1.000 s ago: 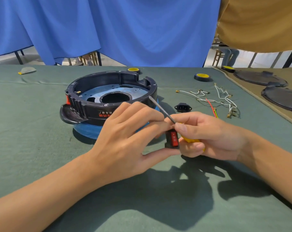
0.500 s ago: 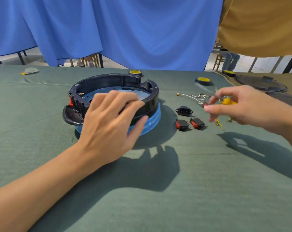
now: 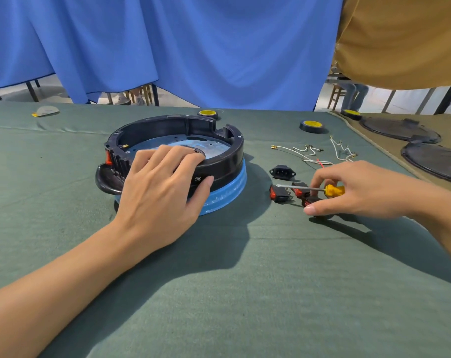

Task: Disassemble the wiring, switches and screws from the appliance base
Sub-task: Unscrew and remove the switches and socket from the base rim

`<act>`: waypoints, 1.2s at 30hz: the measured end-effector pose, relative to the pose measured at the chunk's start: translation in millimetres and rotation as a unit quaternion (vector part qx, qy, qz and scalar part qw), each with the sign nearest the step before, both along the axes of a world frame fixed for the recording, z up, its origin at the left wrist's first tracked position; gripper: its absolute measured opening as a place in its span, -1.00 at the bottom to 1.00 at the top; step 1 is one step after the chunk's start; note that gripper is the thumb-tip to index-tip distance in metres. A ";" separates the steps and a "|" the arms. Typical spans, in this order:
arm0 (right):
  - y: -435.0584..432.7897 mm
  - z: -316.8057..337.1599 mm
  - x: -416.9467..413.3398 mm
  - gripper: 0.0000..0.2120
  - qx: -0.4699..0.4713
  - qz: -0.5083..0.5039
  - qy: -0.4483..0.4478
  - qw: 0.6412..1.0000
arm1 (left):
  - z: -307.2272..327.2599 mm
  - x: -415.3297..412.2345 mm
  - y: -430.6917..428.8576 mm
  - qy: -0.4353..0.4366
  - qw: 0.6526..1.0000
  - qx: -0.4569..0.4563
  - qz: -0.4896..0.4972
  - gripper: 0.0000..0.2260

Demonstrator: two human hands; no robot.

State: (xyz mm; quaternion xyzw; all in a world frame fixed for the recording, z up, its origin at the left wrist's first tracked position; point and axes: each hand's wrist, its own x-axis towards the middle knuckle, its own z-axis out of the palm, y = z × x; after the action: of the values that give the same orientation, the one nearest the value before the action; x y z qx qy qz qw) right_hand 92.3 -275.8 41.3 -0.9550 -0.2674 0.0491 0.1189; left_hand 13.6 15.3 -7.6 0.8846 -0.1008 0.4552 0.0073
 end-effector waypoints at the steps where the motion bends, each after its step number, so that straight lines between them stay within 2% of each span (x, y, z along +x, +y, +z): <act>1: -0.2 0.0 0.9 -0.45 -0.012 -0.001 0.003 1.000 | 0.0 -0.1 -0.3 0.001 1.000 0.000 0.001 -0.74; 8: 2.1 -5.4 3.5 -0.39 -0.023 -0.012 -0.004 1.000 | 0.4 0.1 -0.5 0.006 1.000 0.004 0.006 -0.74; 22: -1.4 0.4 1.8 -0.39 -0.030 -0.028 0.024 0.999 | 1.1 -0.3 1.1 0.000 1.000 0.003 -0.012 -0.76; 24: -3.8 5.7 0.9 -0.41 -0.015 -0.037 0.021 0.999 | 6.3 0.7 4.2 -0.026 0.999 -0.019 -0.010 -0.77; 26: -6.4 12.4 0.3 -0.47 0.030 -0.046 0.011 0.998 | 14.6 4.1 13.2 -0.050 0.993 -0.104 0.028 -0.74; 28: -4.6 17.1 -0.8 -0.55 0.098 -0.040 0.003 0.994 | 24.6 9.5 29.1 -0.051 0.965 -0.237 0.100 -0.69; 29: -1.1 18.6 -2.3 -0.57 0.129 -0.031 0.002 0.991 | 27.6 13.1 39.3 -0.025 0.943 -0.300 0.143 -0.64; 31: 9.7 20.6 -6.7 -0.58 0.171 -0.015 0.005 0.985 | 28.0 19.3 59.9 0.075 0.887 -0.411 0.196 -0.50; 32: 15.9 21.4 -9.1 -0.58 0.181 -0.008 0.008 0.983 | 27.7 20.5 67.2 0.124 0.850 -0.481 0.178 -0.45; 33: 22.1 22.3 -11.4 -0.57 0.186 -0.002 0.008 0.983 | 28.8 19.9 70.6 0.158 0.804 -0.558 0.129 -0.47; 34: 28.1 23.4 -13.6 -0.57 0.187 0.004 0.004 0.982 | 29.2 19.5 73.1 0.177 0.760 -0.621 0.072 -0.57; 35: 33.7 24.8 -15.4 -0.56 0.190 0.009 0.001 0.982 | 28.2 20.2 76.2 0.183 0.735 -0.652 0.032 -0.73; 36: 38.5 26.3 -16.8 -0.56 0.196 0.014 -0.001 0.980 | 28.2 21.0 79.1 0.186 0.728 -0.660 0.014 -0.87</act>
State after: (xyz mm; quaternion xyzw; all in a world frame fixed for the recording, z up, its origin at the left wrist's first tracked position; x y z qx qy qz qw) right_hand 75.5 -237.3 67.5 -0.9093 -0.2852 -0.0034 0.3031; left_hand 34.6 94.4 20.5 0.7251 0.2403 0.2332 0.6017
